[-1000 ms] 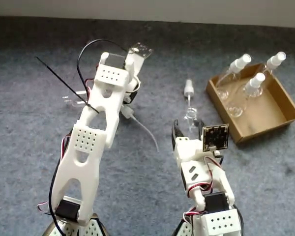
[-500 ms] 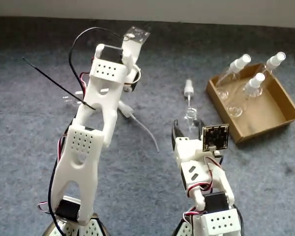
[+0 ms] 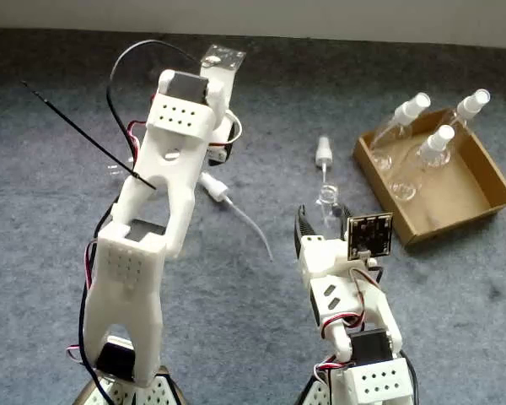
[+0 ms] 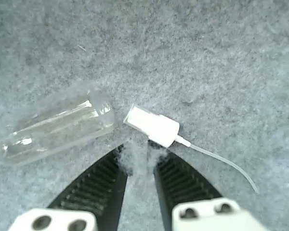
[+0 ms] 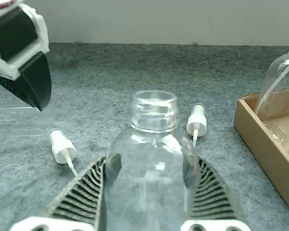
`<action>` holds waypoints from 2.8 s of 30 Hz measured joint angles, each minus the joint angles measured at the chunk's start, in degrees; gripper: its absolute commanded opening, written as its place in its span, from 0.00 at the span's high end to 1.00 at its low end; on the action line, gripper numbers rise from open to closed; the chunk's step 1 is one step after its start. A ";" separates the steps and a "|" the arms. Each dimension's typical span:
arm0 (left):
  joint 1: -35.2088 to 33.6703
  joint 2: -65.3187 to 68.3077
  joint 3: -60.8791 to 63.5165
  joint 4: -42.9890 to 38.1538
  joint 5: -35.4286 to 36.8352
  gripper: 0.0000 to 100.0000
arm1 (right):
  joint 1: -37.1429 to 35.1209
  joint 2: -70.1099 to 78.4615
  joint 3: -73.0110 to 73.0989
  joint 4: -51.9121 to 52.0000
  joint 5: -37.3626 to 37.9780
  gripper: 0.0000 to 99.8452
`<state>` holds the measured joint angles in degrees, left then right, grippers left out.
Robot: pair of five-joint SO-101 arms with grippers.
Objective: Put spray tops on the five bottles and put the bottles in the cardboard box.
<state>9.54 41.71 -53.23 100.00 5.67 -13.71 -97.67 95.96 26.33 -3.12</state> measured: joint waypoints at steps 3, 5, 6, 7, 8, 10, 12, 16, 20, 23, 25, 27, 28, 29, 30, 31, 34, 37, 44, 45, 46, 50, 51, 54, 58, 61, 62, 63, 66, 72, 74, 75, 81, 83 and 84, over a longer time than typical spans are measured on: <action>0.00 -2.46 3.52 0.00 1.67 0.95 | 0.00 0.00 0.00 0.00 0.00 0.92; -0.09 -2.37 5.01 0.00 3.08 0.87 | 0.00 0.00 0.00 0.00 0.00 0.92; -0.26 -2.11 5.19 0.00 3.60 0.82 | 0.00 0.00 0.00 0.00 0.00 0.92; -0.62 -1.67 5.19 0.00 4.40 0.78 | 0.00 0.00 0.00 0.00 0.00 0.92; -1.14 -1.23 5.19 0.00 5.71 0.74 | 0.00 0.00 0.00 0.00 0.00 0.92; -2.29 0.35 5.19 0.00 8.53 0.68 | 0.00 0.00 0.00 0.00 0.00 0.92; -3.43 1.58 5.19 0.00 11.34 0.65 | 0.00 0.00 0.00 0.00 0.00 0.92; -3.25 3.34 5.19 0.00 16.09 0.64 | 0.00 0.00 0.00 0.00 0.00 0.92; -3.16 5.71 5.19 0.00 20.13 0.64 | 0.00 0.00 0.00 0.00 0.00 0.92; -3.34 8.26 5.19 0.00 23.30 0.64 | 0.00 0.00 0.00 0.00 0.00 0.92; -3.34 9.85 5.19 -0.79 25.85 0.65 | 0.00 0.00 0.00 0.00 0.00 0.92; -3.25 11.25 5.19 -2.29 28.57 0.65 | 0.00 0.00 0.00 0.00 0.00 0.92; -3.25 11.87 5.19 -2.90 29.98 0.65 | 0.00 0.00 0.00 0.00 0.00 0.92; -3.25 12.31 5.19 -3.25 31.12 0.65 | 0.00 0.00 0.00 0.00 0.00 0.92; -3.25 12.66 5.19 -3.43 32.00 0.66 | 0.00 0.00 0.00 0.00 0.00 0.92; -3.25 12.84 5.19 -3.43 32.62 0.68 | 0.00 0.00 0.00 0.00 0.00 0.92; -3.34 12.84 5.19 -3.43 33.41 0.77 | 0.00 0.00 0.00 0.00 0.00 0.92; -3.08 12.84 5.19 -3.43 33.67 0.85 | 0.00 0.00 0.00 0.00 0.00 0.92; -0.53 12.66 5.01 -3.87 34.02 0.95 | 0.00 0.00 0.00 0.00 0.00 0.92; -0.35 12.66 5.01 -3.87 34.02 0.96 | 0.00 0.00 0.00 0.00 0.00 0.92; -0.26 12.66 5.01 -3.87 34.02 0.97 | 0.00 0.00 0.00 0.00 0.00 0.92; -0.18 12.66 5.01 -2.37 33.76 0.98 | 0.00 0.00 0.00 0.00 0.00 0.92; 0.00 12.66 5.01 -1.85 33.67 0.98 | 0.00 0.00 0.00 0.00 0.00 0.92; 1.85 12.66 5.10 -1.05 28.75 0.98 | 0.00 0.00 0.00 0.00 0.00 0.92; 4.57 12.66 5.10 -0.53 21.27 0.98 | 0.00 0.00 0.00 0.00 0.00 0.92; 5.36 12.66 5.10 -0.53 20.31 0.98 | 0.00 0.00 0.00 0.00 0.00 0.92; 5.36 12.66 5.10 -0.53 20.22 0.98 | 0.00 0.00 0.00 0.00 0.00 0.92; 5.36 12.66 5.10 -0.53 20.13 0.98 | 0.00 0.00 0.00 0.00 0.00 0.92; 5.45 12.66 5.10 -0.53 20.13 0.98 | 0.00 0.00 0.00 0.00 0.00 0.92; 5.45 11.78 4.84 -0.35 20.13 0.98 | 0.00 0.00 0.00 0.00 0.00 0.92; 5.54 9.76 4.48 -0.35 19.87 0.98 | 0.00 0.00 0.00 0.00 0.00 0.92; 5.89 8.53 4.48 -0.35 19.87 0.98 | 0.00 0.00 0.00 0.00 0.00 0.92; 5.98 1.49 3.96 -0.35 19.78 0.98 | 0.00 0.00 0.00 0.00 0.00 0.92; 5.89 -0.79 3.96 -0.35 19.78 0.98 | 0.00 0.00 0.00 0.00 0.00 0.92; 5.89 -2.11 3.96 -0.35 19.78 0.98 | 0.00 0.00 0.00 0.00 0.00 0.92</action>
<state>15.43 39.60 -49.27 99.65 25.45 -13.71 -97.67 95.96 26.33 -3.12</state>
